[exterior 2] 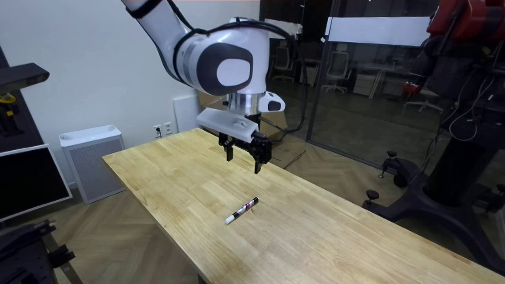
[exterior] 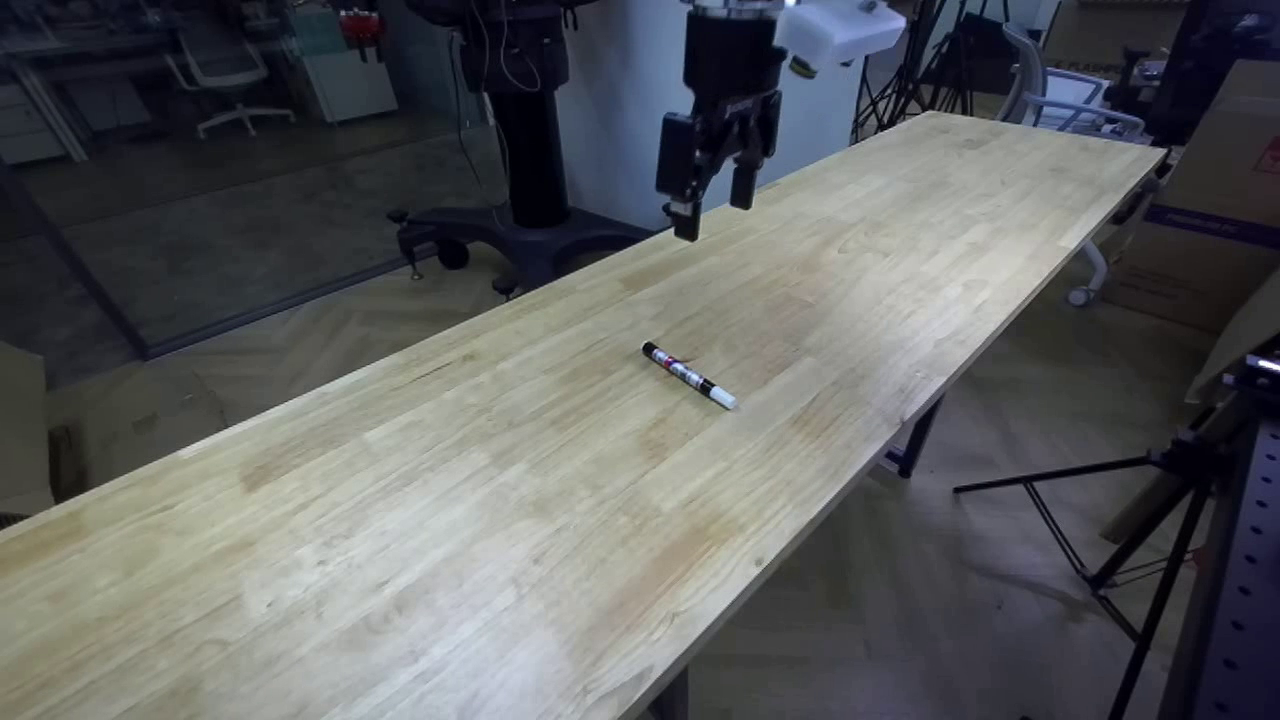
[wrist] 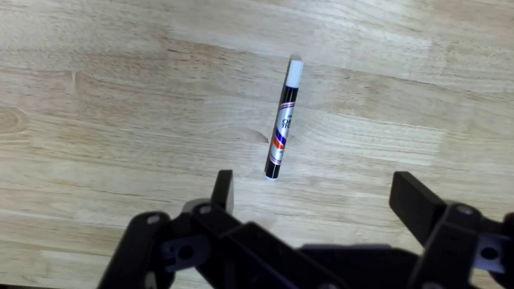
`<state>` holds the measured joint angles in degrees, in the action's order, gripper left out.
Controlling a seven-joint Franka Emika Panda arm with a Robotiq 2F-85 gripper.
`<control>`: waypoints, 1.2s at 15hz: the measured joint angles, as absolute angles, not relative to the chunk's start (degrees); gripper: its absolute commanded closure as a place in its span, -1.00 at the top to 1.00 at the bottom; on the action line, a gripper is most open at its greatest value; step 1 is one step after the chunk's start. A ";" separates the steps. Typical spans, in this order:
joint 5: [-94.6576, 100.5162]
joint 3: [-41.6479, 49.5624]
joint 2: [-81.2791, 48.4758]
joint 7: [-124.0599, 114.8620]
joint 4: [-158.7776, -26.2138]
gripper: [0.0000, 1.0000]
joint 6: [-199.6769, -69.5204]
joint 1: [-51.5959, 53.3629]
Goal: Move the marker to the left
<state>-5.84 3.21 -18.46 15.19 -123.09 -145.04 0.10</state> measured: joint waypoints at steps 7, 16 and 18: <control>1.22 3.33 -26.76 7.95 -116.05 1.00 -147.22 2.01; 2.49 2.10 -31.39 8.05 -116.31 1.00 -147.10 1.52; 2.49 2.09 -33.04 8.05 -116.28 1.00 -147.35 1.23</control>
<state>2.49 2.09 -33.04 8.05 -116.28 -147.35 1.23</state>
